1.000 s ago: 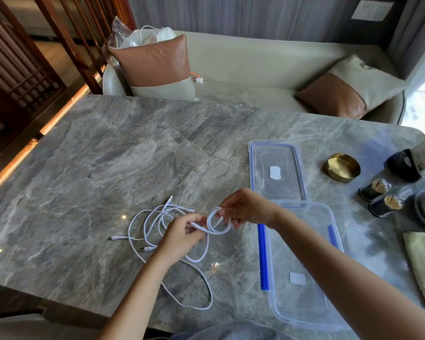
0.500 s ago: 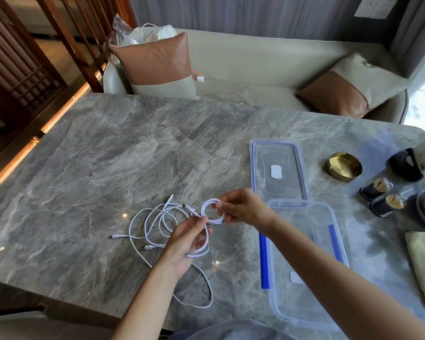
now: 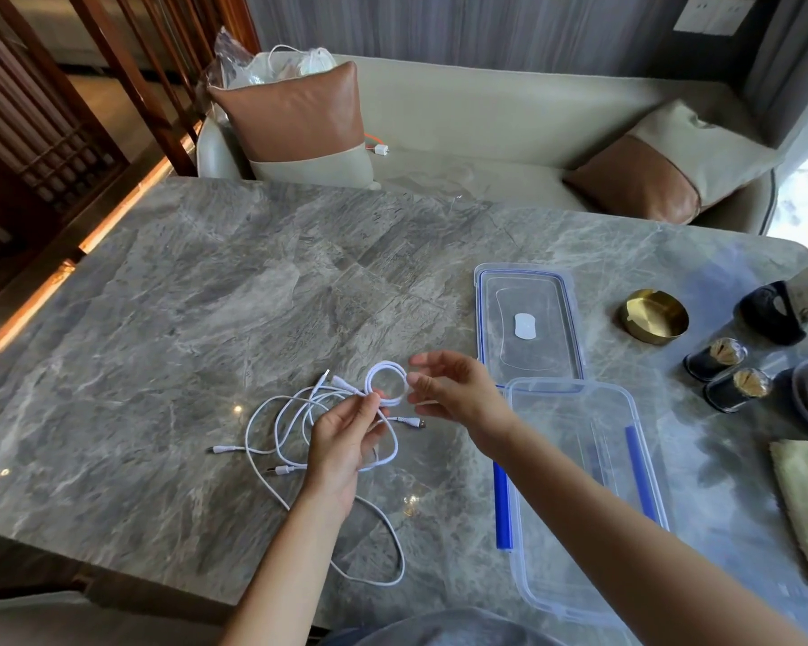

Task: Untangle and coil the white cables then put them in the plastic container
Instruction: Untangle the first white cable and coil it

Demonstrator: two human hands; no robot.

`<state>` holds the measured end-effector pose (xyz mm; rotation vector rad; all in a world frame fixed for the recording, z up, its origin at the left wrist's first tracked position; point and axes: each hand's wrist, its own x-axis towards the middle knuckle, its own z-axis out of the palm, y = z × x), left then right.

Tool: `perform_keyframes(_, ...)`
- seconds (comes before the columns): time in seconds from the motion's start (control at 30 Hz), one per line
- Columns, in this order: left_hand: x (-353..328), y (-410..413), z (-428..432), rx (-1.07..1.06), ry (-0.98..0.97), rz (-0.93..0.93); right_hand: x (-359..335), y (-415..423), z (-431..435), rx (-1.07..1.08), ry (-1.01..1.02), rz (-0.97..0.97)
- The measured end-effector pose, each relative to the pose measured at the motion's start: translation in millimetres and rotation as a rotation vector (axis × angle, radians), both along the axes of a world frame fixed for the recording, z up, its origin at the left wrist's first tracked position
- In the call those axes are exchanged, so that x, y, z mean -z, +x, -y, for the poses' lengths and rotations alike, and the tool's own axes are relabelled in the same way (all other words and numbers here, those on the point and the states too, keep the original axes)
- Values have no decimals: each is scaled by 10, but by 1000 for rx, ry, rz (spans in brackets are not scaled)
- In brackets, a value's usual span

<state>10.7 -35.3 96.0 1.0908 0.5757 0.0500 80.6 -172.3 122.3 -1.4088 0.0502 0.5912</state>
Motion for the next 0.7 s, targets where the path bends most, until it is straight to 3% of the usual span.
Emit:
perform_keyframes(0.07,5,30,-11,-52,70,21,-21,-5,5,-6,-15,20)
perform_keyframes(0.2,-1,64,-23,-85,176,84,-85,-106,-45,-318,-29,30)
perform_keyframes(0.33,10,85,21,-55,232,112,-80,-148,-107,-248,-81,85)
perform_keyframes(0.57,47,75,27,-109,441,115,-112,-214,-97,-519,-158,-94)
perform_keyframes(0.7,12,66,56,-160,504,119,-74,-209,-87,-458,-91,-197)
